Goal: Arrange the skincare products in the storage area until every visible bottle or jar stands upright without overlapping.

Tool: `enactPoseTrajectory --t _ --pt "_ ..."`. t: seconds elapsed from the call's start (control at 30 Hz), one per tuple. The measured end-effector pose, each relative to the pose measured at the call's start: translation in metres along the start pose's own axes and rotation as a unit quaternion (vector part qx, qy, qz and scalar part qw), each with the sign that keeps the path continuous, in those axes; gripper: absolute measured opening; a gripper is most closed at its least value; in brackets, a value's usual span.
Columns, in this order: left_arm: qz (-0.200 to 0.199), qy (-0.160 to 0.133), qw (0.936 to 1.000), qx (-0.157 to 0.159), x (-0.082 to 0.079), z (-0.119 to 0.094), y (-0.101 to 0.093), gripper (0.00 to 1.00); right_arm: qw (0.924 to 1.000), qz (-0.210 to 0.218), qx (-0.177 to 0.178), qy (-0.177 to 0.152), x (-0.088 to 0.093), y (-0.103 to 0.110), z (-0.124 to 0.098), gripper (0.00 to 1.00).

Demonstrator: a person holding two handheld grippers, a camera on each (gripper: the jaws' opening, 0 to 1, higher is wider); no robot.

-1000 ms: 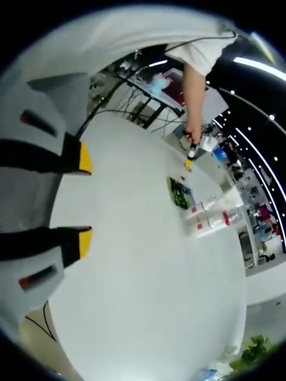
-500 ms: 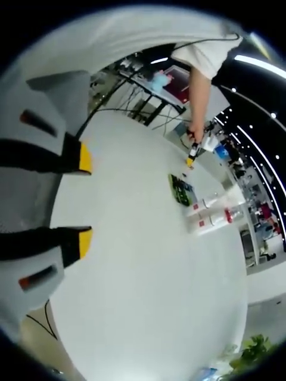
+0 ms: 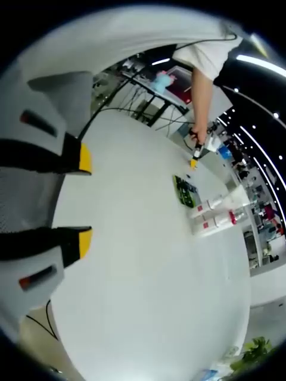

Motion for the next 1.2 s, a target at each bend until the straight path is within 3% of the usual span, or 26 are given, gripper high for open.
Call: enactPoseTrajectory --t 0.03,0.1,0.17,0.3,0.37,0.47,0.57,0.63,0.7,0.73,0.83,0.9,1.03,1.1,1.2 --pt "0.001 0.000 1.0000 0.001 0.002 0.000 -0.002 0.31 1.0000 -0.001 0.000 -0.001 0.000 0.000 0.000 0.35" --pt "0.003 0.001 1.0000 0.007 0.009 -0.003 -0.011 0.14 1.0000 -0.001 0.000 -0.002 -0.001 0.001 0.000 0.35" --pt "-0.013 -0.003 0.9999 0.005 0.015 -0.003 -0.016 0.06 1.0000 -0.002 0.001 -0.005 -0.002 0.000 -0.001 0.35" --pt "-0.034 0.002 0.9994 0.009 0.030 -0.009 -0.030 0.03 0.9999 -0.006 0.003 -0.009 -0.003 0.000 -0.001 0.35" --pt "-0.097 0.022 0.9943 0.038 0.041 -0.015 -0.048 0.03 0.9999 -0.008 0.003 -0.010 -0.003 0.000 -0.002 0.35" --pt "-0.082 0.014 0.9960 0.034 0.045 -0.030 -0.062 0.03 0.9998 -0.012 0.001 -0.018 -0.005 0.001 -0.003 0.35" --pt "-0.092 -0.027 0.9940 0.052 0.036 -0.053 -0.088 0.02 0.9996 -0.015 -0.001 -0.024 -0.006 0.001 -0.004 0.35" --pt "-0.087 -0.024 0.9944 0.055 0.041 -0.068 -0.106 0.02 0.9995 -0.017 -0.002 -0.026 -0.007 0.002 -0.004 0.35" --pt "-0.085 -0.049 0.9927 0.070 0.042 -0.087 -0.132 0.03 0.9994 -0.019 -0.005 -0.027 -0.007 0.003 -0.004 0.35" --pt "-0.087 -0.058 0.9913 0.079 0.046 -0.105 -0.157 0.03 0.9994 -0.021 -0.006 -0.028 -0.007 0.003 -0.004 0.35" --pt "-0.075 -0.056 0.9917 0.089 0.064 -0.123 -0.193 0.03 0.9993 -0.026 -0.009 -0.027 -0.007 0.007 -0.003 0.35" --pt "-0.052 -0.035 0.9931 0.100 0.084 -0.138 -0.223 0.03 0.9992 -0.029 -0.013 -0.026 -0.007 0.009 -0.003 0.35" --pt "-0.054 -0.040 0.9922 0.105 0.110 -0.166 -0.267 0.03 0.9994 -0.017 -0.018 -0.025 -0.008 0.010 -0.002 0.35" --pt "-0.054 -0.051 0.9887 0.130 0.120 -0.180 -0.297 0.03 0.9994 -0.003 -0.024 -0.026 -0.009 0.010 -0.003 0.35" --pt "-0.051 -0.050 0.9887 0.132 0.138 -0.194 -0.320 0.03 0.9983 0.003 -0.047 -0.035 -0.013 0.018 -0.005 0.35"
Point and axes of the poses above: the point that each gripper's makers call its tool centre point, and the gripper's own axes: z roughly forward along the fingers, y roughly to its left, x roughly out of its underside, the point moved 1 cm from there along -z, roughly backward along the fingers, and after that the axes turned 7 degrees about -z, right-handed, at the moved point
